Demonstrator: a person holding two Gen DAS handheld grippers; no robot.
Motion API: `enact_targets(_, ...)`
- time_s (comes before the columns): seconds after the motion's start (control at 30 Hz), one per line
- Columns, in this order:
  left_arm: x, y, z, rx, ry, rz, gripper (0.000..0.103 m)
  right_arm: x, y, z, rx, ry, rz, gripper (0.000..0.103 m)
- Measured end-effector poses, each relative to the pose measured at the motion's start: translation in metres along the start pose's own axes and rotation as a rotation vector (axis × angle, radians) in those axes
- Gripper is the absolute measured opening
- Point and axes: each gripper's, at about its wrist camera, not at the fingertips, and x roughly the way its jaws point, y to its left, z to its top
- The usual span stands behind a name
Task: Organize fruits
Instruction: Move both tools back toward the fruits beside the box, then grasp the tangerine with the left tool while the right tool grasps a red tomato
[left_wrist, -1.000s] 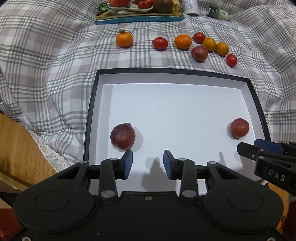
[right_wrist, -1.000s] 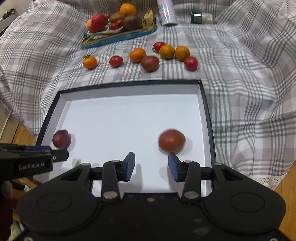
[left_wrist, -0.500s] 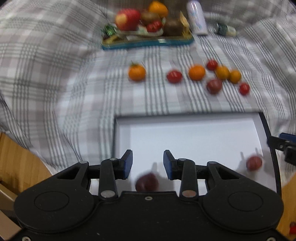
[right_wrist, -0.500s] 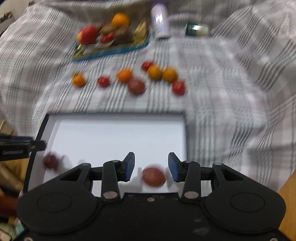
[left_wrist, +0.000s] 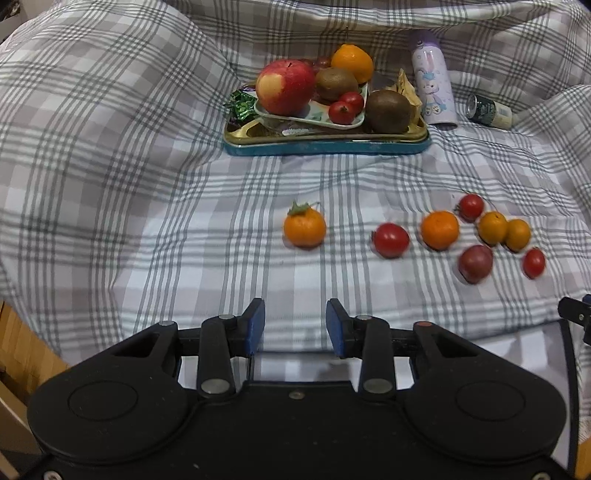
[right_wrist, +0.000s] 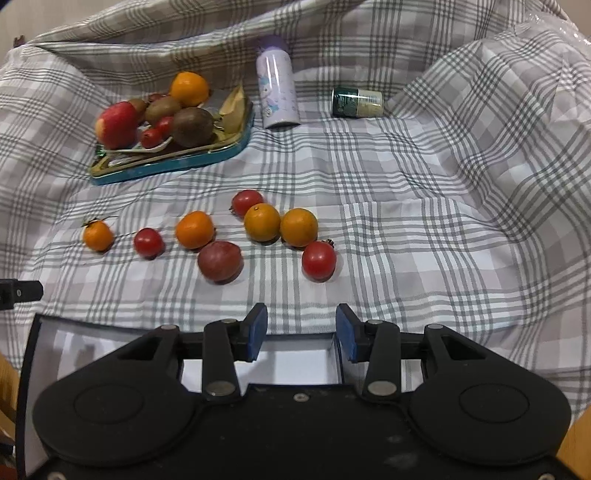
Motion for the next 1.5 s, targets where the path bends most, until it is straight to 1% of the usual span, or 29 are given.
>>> enact_targets(0.1, 0.015, -0.002, 0.008, 0.01, -0.006, -0.003, 0.045, 0.012, -0.002, 0.004, 0.01, 0.014, -0.007, 0.044)
enact_targets(0.3, 0.044, -0.003, 0.022, 0.016, 0.01, -0.02, 0.046, 0.042, -0.007, 0.017, 0.031, 0.034, -0.029, 0.044)
enact_targets(0.47, 0.062, -0.005, 0.029, 0.019, 0.02, -0.033, 0.046, 0.062, -0.011, 0.026, 0.044, 0.047, -0.035, 0.046)
enact_targets(0.6, 0.074, -0.006, 0.035, 0.028, 0.032, -0.028, 0.046, 0.076, -0.012, 0.03, 0.041, 0.061, -0.038, 0.046)
enact_targets(0.77, 0.087, -0.002, 0.042, 0.013, 0.044, -0.023, 0.046, 0.091, -0.009, 0.031, 0.032, 0.078, -0.048, 0.046)
enact_targets(0.83, 0.091, -0.001, 0.045, 0.006, 0.048, -0.026, 0.05, 0.096, -0.008, 0.032, 0.027, 0.083, -0.053, 0.046)
enact_targets(1.1, 0.105, 0.0, 0.053, 0.007, 0.054, -0.035, 0.051, 0.105, -0.007, 0.036, 0.014, 0.077, -0.068, 0.047)
enact_targets(1.5, 0.114, 0.004, 0.065, -0.018, 0.03, -0.031, 0.052, 0.104, -0.004, 0.034, -0.003, 0.062, -0.078, 0.048)
